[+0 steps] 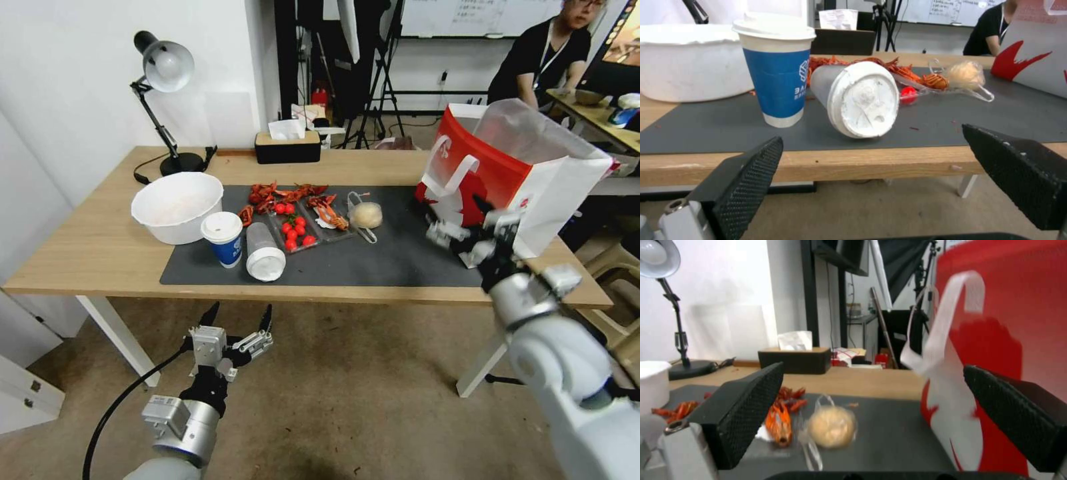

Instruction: Pick up the trash from the table and place it into the takeout bag.

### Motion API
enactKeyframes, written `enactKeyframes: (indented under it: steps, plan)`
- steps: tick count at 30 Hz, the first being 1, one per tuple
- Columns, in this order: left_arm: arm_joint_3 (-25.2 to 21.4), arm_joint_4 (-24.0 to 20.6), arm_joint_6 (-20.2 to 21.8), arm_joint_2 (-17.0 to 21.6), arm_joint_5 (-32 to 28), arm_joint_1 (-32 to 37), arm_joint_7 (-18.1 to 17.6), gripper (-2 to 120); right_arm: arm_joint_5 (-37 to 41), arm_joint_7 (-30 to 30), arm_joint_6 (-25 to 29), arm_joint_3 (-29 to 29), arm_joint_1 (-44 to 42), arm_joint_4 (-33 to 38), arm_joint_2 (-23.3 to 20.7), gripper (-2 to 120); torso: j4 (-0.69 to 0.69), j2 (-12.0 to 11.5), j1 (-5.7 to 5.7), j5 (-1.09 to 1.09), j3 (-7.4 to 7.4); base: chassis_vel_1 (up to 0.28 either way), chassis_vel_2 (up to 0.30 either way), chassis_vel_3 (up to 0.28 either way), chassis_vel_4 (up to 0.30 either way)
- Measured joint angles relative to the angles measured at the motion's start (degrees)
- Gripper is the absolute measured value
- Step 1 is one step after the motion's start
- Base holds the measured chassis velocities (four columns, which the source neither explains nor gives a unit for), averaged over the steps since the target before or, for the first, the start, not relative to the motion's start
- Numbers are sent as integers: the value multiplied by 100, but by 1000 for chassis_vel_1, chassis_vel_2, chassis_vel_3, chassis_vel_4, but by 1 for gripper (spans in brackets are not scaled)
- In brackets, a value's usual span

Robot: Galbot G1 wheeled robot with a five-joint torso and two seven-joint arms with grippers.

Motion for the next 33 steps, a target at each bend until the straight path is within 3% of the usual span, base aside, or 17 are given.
enactKeyframes:
  steps: [6,8,13,25,33]
  plan:
    - [40,34,-4,-14,0,-18,3,100,-478,-8,607,-13,-635,-2,352,100,0,0,0,-1,0,0,0,0,0]
    - [25,44,-25,5,1,-13,6,100,-880,14,1317,-58,-1116,-123,634,100,1,1,0,-2,0,0,0,0,0]
    - [19,45,-44,25,-1,-5,12,100,-1165,27,2182,-105,-1829,-422,1104,100,0,0,0,-1,0,0,0,0,0]
    - [16,34,-116,34,-26,9,20,100,-1006,-153,2369,-68,-2530,-506,1536,100,0,1,0,1,0,0,0,0,0]
    - [22,30,-156,20,-25,21,24,100,-922,-154,2104,-199,-2138,-507,1389,100,-1,0,0,0,0,0,0,0,0]
